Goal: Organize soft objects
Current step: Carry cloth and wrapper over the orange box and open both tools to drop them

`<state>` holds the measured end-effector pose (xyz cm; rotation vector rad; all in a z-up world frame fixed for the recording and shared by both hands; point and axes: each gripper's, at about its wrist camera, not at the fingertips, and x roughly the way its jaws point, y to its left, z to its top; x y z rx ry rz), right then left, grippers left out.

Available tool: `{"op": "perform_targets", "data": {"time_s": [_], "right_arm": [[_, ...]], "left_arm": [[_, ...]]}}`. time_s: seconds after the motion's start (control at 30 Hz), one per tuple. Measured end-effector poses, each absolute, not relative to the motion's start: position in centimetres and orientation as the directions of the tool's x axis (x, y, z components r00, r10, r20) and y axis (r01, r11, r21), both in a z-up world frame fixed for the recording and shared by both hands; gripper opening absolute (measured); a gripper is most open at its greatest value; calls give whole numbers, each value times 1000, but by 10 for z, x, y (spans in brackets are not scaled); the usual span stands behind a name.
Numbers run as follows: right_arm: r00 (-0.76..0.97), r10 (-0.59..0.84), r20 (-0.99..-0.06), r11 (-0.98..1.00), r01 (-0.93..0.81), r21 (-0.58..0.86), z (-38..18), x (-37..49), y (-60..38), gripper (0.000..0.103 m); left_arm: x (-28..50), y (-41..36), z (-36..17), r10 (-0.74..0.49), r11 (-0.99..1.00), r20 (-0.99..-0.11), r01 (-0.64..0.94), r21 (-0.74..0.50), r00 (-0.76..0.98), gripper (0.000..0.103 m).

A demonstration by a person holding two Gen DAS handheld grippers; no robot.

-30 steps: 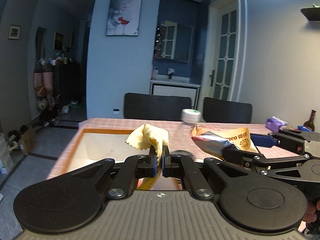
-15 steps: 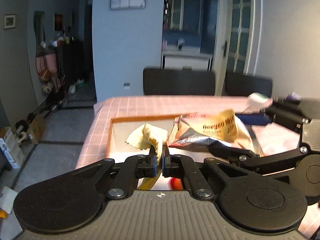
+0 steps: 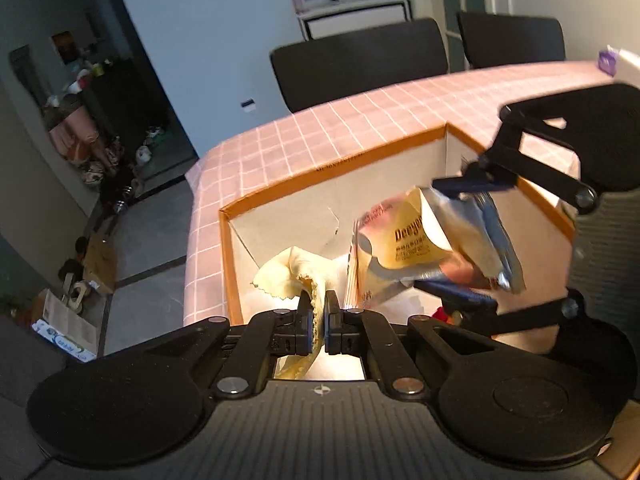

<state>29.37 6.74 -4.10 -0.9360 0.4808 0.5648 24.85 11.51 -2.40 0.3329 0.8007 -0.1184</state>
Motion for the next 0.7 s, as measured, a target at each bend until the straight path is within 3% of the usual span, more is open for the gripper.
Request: {"op": "perform_targets", "data": {"time_s": [0.17,0.47,0.6,0.7], "right_arm": [[748,180,-638,434,-643,-631,-55,307,78,54],[701,140,-699,372,-691,-619,-64,319,87,60],[717,126,-686,363,-677,-641,-68,318,92,61],[736,120,-667,356,-659,-663,-66,316,94,73]], "left_arm": [[260,115,-36,34,909,-736,285,304,676,5],[276,120,-43,44,910,-775,295,292,630,10],[273,121,-46,52,903,-767,297,309,639,12],[272,122,-46,49,909,-782,298,293,621,13]]}}
